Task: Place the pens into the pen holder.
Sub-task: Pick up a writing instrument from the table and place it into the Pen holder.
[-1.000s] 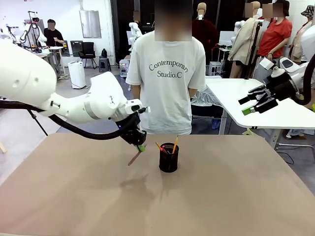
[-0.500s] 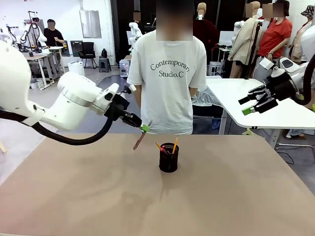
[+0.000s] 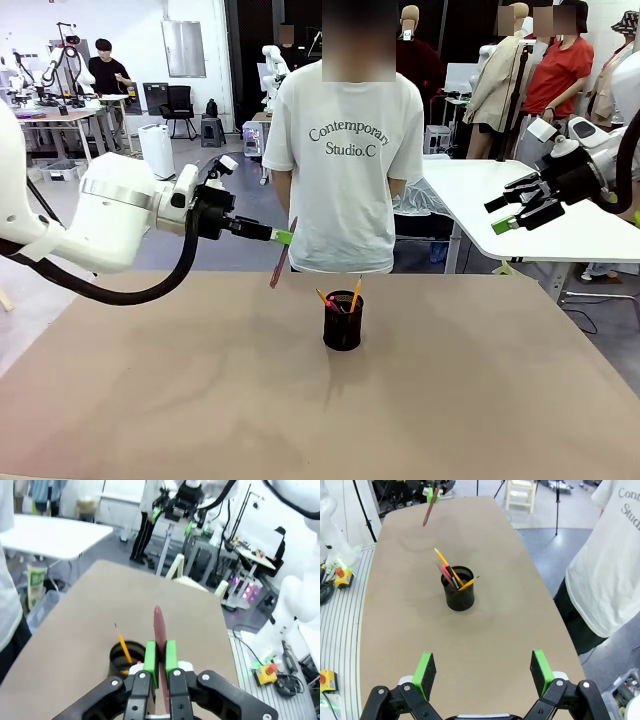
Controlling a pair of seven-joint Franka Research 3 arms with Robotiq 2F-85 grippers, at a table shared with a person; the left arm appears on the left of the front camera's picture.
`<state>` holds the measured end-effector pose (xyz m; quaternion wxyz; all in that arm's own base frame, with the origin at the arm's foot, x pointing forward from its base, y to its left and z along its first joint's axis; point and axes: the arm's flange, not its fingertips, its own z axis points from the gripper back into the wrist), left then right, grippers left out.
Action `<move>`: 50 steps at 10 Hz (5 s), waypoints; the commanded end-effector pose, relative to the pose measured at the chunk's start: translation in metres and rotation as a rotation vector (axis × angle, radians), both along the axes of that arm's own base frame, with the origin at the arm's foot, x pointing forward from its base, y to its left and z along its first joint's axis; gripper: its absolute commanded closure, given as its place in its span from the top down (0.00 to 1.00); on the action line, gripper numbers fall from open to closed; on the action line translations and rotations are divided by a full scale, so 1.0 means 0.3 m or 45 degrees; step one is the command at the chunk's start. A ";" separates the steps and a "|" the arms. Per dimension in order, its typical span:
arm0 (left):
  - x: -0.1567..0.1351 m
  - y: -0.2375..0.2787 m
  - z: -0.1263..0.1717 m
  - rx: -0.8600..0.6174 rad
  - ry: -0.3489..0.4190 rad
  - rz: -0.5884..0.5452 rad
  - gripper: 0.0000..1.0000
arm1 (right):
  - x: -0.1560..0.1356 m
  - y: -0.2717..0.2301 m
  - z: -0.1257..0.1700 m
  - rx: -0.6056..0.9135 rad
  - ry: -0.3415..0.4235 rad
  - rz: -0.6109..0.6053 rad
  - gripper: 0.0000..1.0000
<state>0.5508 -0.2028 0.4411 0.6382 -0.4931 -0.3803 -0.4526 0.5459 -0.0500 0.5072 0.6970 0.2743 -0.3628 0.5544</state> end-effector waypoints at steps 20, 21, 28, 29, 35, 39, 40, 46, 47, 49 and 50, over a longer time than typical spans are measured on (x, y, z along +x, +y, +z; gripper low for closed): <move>0.109 -0.288 -0.138 -0.297 -0.541 -0.277 0.00 | 0.005 0.002 0.008 -0.005 -0.006 -0.003 1.00; 0.129 -0.312 -0.143 -0.341 -0.537 -0.290 0.00 | 0.005 0.002 0.008 -0.005 -0.006 -0.003 1.00; 0.211 -0.391 -0.258 -0.372 -0.427 -0.328 0.11 | 0.005 0.002 0.008 -0.005 -0.006 -0.003 1.00; 0.212 -0.391 -0.259 -0.378 -0.421 -0.331 0.30 | 0.005 0.002 0.008 -0.005 -0.006 -0.003 1.00; 0.204 -0.382 -0.248 -0.364 -0.419 -0.359 1.00 | 0.005 0.002 0.008 -0.005 -0.006 -0.003 1.00; 0.193 -0.376 -0.235 -0.305 -0.410 -0.330 1.00 | 0.005 0.002 0.008 -0.005 -0.006 -0.003 1.00; 0.181 -0.359 -0.232 -0.223 -0.404 -0.272 1.00 | 0.005 0.002 0.008 -0.005 -0.006 -0.003 1.00; 0.207 -0.394 -0.262 -0.336 -0.413 -0.313 1.00 | 0.005 0.002 0.008 -0.005 -0.006 -0.003 1.00; 0.203 -0.322 -0.245 -0.213 -0.301 -0.430 1.00 | 0.005 0.002 0.008 -0.005 -0.006 -0.003 1.00; 0.158 -0.258 -0.195 -0.009 -0.310 -0.479 1.00 | 0.005 0.002 0.008 -0.005 -0.006 -0.003 1.00; 0.162 -0.191 -0.167 0.064 -0.349 -0.512 1.00 | 0.005 0.002 0.008 -0.005 -0.006 -0.003 1.00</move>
